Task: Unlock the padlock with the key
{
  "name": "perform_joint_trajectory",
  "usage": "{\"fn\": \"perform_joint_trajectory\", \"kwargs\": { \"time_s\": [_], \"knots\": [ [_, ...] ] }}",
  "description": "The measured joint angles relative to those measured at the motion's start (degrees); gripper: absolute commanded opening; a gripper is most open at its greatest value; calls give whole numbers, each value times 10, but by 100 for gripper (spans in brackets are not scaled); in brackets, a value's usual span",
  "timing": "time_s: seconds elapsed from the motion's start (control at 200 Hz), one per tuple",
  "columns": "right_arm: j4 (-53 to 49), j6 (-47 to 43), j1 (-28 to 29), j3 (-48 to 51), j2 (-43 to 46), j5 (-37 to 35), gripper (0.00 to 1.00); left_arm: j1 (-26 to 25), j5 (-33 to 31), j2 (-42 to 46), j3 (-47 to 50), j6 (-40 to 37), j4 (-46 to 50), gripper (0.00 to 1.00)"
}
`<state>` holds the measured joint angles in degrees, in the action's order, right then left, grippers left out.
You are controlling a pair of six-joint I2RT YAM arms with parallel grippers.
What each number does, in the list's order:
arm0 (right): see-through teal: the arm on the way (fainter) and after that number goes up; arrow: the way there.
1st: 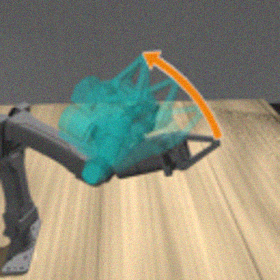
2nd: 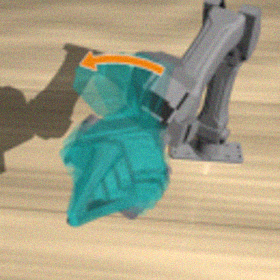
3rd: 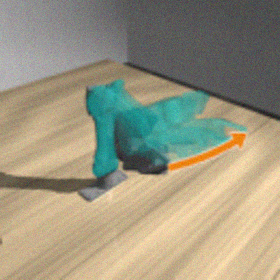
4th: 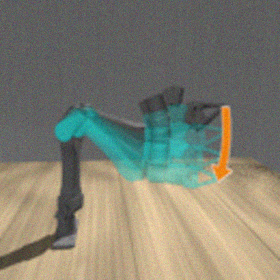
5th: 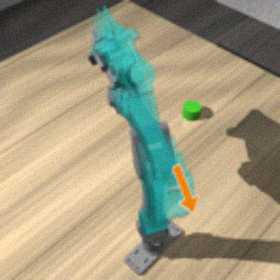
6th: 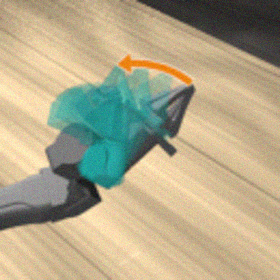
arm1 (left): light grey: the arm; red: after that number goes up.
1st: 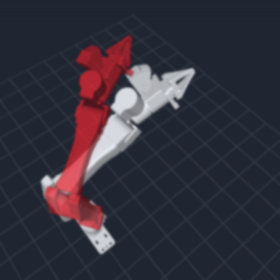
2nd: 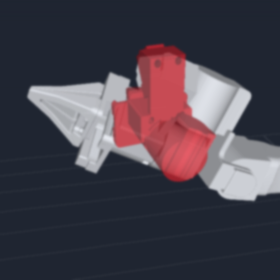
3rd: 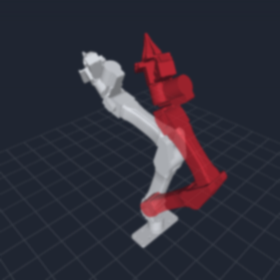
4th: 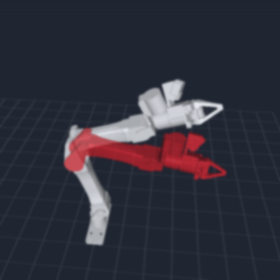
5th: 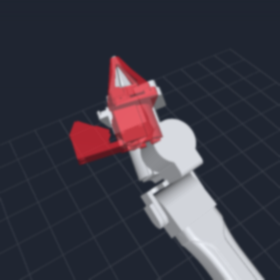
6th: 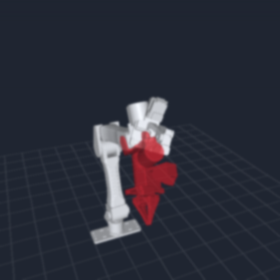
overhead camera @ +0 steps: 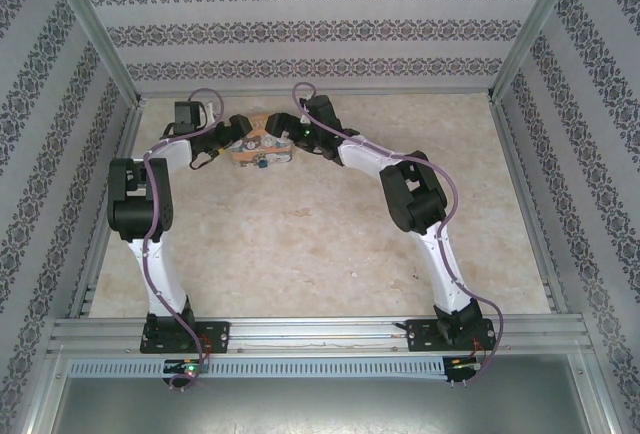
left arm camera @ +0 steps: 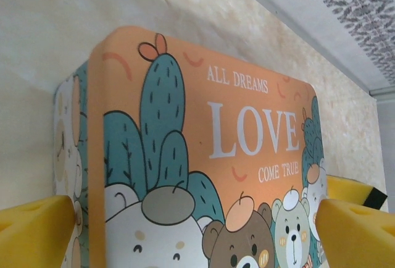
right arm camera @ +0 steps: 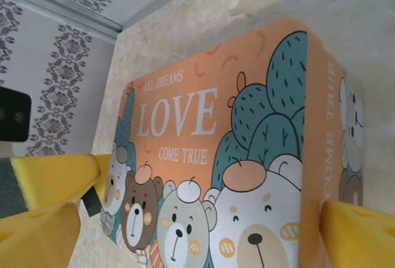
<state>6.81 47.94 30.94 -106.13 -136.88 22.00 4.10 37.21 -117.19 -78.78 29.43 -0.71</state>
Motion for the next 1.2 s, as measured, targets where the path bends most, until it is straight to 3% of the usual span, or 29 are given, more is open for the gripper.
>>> {"fn": "perform_joint_trajectory", "kwargs": {
  "time_s": [0.355,0.415,0.674,1.199],
  "knots": [
    [-15,-36,-4,89,66,4,98,-29,1,2,3,-12,1,100],
    [2,-45,-4,147,98,3,98,-38,0,13,21,-13,-3,100],
    [-15,-60,-13,346,250,-24,98,-134,-23,75,91,-9,3,100],
    [3,-57,-5,589,452,-93,92,-241,-38,116,143,7,3,100]
  ]
}}
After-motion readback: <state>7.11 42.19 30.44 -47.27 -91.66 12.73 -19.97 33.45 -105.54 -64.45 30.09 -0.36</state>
